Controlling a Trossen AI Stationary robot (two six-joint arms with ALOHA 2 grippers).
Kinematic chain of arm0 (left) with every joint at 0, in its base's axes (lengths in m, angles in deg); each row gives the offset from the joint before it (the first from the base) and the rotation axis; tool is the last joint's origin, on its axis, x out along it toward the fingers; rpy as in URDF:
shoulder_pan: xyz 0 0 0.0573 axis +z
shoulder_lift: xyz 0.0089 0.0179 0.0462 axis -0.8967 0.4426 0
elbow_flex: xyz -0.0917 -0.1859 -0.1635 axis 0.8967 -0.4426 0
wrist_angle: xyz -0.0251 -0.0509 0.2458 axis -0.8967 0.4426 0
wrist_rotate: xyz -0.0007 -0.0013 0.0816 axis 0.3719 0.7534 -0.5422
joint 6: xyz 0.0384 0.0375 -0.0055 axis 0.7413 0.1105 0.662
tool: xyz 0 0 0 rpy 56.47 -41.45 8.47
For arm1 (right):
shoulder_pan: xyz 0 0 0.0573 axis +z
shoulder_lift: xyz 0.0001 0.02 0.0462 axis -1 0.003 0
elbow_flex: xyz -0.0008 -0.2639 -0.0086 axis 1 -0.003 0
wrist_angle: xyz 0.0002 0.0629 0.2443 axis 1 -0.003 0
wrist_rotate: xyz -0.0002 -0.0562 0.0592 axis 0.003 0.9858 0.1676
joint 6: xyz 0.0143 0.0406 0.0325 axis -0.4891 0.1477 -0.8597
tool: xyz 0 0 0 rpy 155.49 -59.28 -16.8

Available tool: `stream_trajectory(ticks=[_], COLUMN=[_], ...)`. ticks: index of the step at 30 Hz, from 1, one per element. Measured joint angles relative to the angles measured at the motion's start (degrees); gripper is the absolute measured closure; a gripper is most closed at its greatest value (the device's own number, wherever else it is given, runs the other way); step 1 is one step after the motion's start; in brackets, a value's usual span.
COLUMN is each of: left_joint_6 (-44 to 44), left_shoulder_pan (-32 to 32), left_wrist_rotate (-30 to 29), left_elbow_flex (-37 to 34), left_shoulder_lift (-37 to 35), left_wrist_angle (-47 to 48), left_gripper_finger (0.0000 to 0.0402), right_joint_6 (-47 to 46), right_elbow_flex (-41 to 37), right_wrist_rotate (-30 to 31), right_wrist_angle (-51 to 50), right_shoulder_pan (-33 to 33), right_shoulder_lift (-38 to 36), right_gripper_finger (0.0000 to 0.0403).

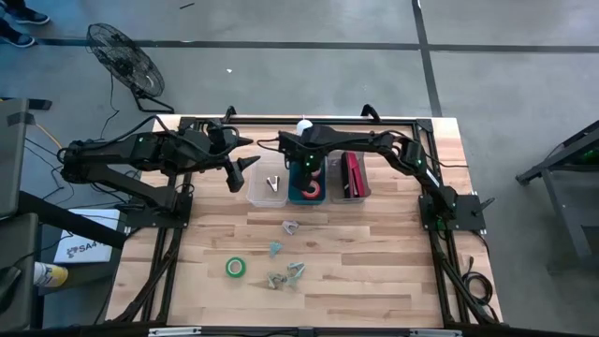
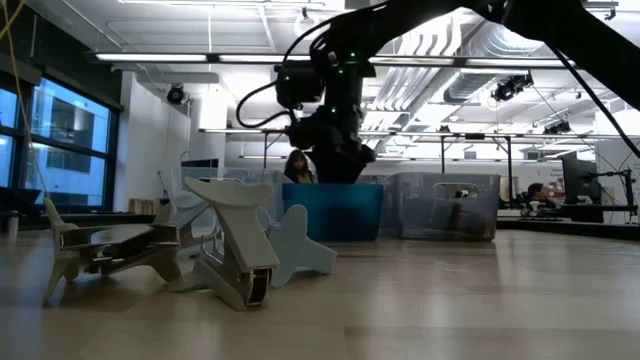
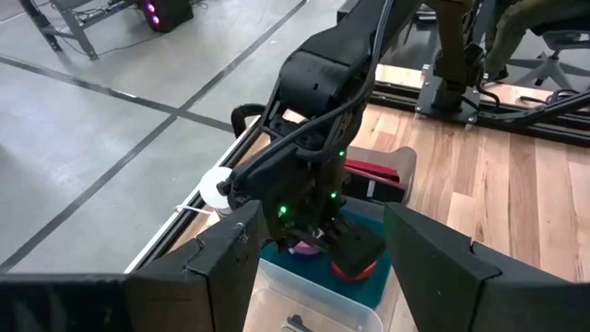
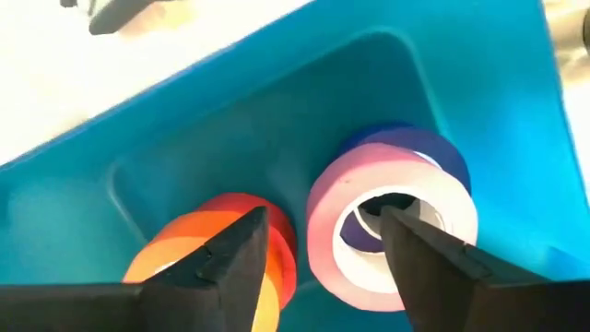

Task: Pick and place Stapler, Stapler remover, tape
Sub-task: Put the green tape into the blue bin

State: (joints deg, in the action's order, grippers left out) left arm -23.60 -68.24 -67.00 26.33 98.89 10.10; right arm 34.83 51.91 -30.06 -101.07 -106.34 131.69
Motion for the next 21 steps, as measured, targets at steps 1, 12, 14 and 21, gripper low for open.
stream_trajectory(ticks=[1, 12, 14, 21], left_joint_6=[0.00, 0.00, 0.00, -1.04], left_shoulder_pan=[0.00, 0.00, 0.02, 0.00], left_wrist_rotate=[0.02, 0.03, 0.02, 0.30], left_elbow_flex=[0.00, 0.00, 0.00, 0.00], left_shoulder_lift=[0.00, 0.00, 0.00, 0.00], left_wrist_angle=[0.01, 0.02, 0.11, 1.54], left_gripper_finger=[0.0179, 0.0179, 0.0179, 0.0179], right_joint_6=[-0.04, -0.45, -0.44, -0.33], right_elbow_flex=[0.24, 5.10, 6.52, 12.55], right_wrist_rotate=[-0.01, 0.17, 0.18, 0.69], right_wrist_angle=[-0.10, -4.90, -6.29, -10.20], right_shoulder_pan=[0.00, 0.00, 0.00, 0.00], right_shoulder_lift=[0.00, -0.07, -0.07, -0.09], right_gripper_finger=[0.0197, 0.0200, 0.0202, 0.0203])
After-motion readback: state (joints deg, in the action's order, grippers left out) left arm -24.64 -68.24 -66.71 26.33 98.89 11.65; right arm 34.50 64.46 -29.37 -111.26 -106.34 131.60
